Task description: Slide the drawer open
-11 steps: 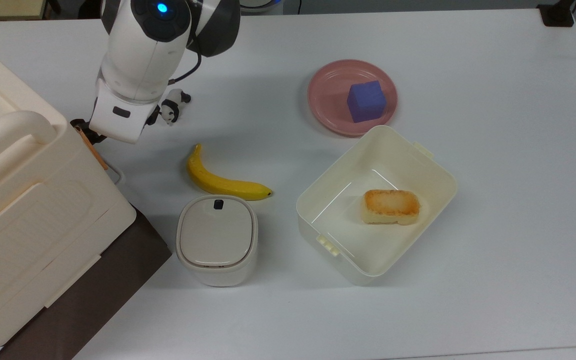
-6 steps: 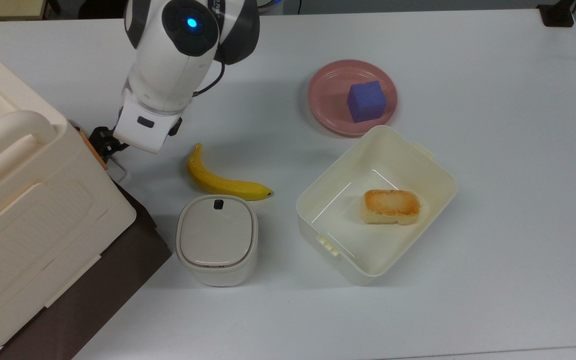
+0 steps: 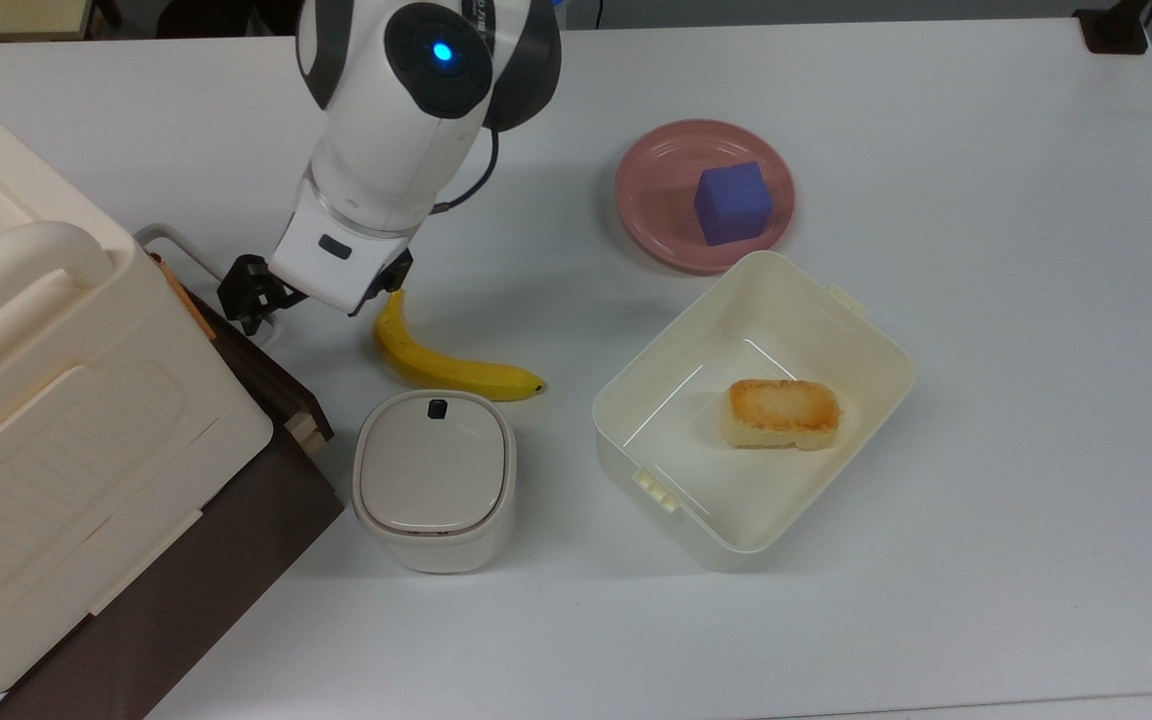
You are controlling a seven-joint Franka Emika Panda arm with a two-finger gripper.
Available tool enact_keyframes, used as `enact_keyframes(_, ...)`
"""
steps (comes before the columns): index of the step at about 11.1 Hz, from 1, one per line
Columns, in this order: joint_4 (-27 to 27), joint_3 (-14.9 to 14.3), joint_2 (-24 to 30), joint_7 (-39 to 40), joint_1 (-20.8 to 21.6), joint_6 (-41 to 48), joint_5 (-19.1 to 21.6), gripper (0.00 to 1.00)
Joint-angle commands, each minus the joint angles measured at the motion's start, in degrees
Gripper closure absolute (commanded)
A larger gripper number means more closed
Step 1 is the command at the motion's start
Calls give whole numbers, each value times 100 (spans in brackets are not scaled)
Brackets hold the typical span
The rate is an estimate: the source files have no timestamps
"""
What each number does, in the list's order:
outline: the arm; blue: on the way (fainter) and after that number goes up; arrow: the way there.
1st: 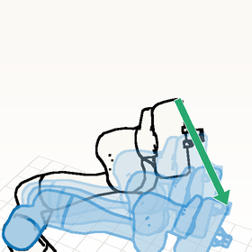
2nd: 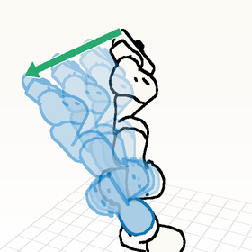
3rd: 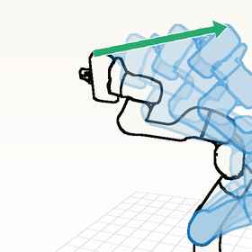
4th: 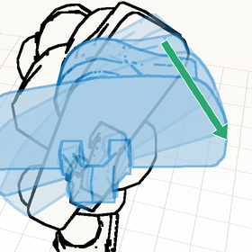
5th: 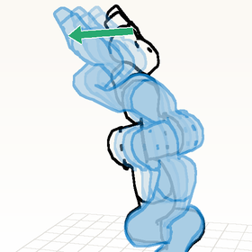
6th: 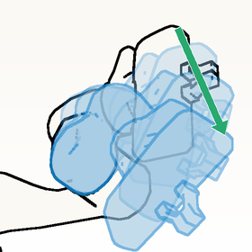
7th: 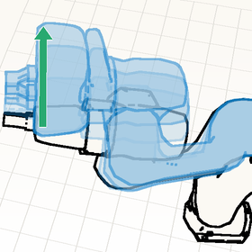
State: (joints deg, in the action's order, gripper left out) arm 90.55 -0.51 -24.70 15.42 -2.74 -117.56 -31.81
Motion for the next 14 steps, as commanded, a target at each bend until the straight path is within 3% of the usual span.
enact_keyframes(1, 191, 218, 115, -532, 80, 84, 454, 0)
enact_keyframes(14, 147, 965, 352, -628, 45, 1552, 790, 0)
